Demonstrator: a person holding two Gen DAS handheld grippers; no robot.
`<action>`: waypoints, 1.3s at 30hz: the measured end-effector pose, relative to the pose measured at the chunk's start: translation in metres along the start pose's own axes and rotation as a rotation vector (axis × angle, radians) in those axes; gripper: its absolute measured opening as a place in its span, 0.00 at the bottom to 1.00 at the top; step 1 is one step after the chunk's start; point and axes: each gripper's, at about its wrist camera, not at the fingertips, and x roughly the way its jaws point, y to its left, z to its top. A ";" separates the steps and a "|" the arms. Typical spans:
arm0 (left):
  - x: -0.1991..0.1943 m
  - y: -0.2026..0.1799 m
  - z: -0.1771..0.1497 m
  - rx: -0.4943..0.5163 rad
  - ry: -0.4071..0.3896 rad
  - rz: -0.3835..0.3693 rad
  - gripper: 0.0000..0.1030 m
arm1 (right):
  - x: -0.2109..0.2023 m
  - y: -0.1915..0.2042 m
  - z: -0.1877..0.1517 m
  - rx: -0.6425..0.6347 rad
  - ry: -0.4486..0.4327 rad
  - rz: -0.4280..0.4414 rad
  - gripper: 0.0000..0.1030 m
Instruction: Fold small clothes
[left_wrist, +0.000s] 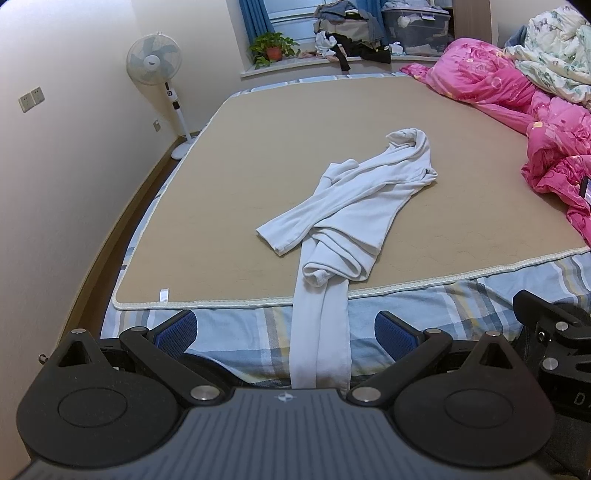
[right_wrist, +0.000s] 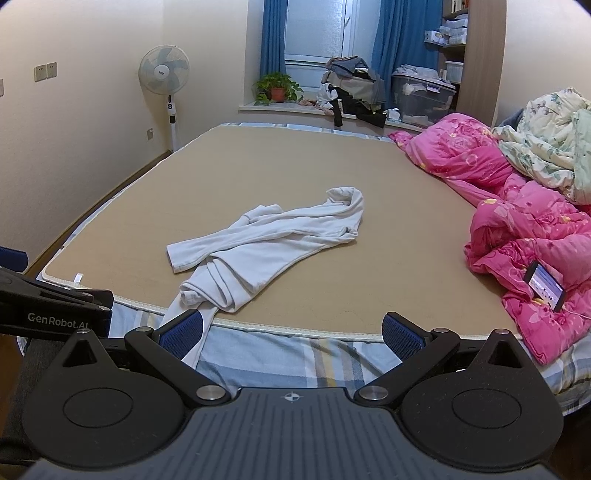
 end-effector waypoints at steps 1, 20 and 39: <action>0.000 0.000 0.000 0.000 0.000 0.000 0.99 | 0.000 0.000 0.000 0.000 0.000 0.000 0.99; 0.002 0.000 -0.001 0.000 0.002 0.004 0.99 | 0.001 0.001 -0.001 -0.003 0.001 0.000 0.99; 0.009 -0.002 -0.003 0.002 0.015 0.001 0.99 | 0.009 0.002 -0.007 -0.003 0.015 0.003 0.99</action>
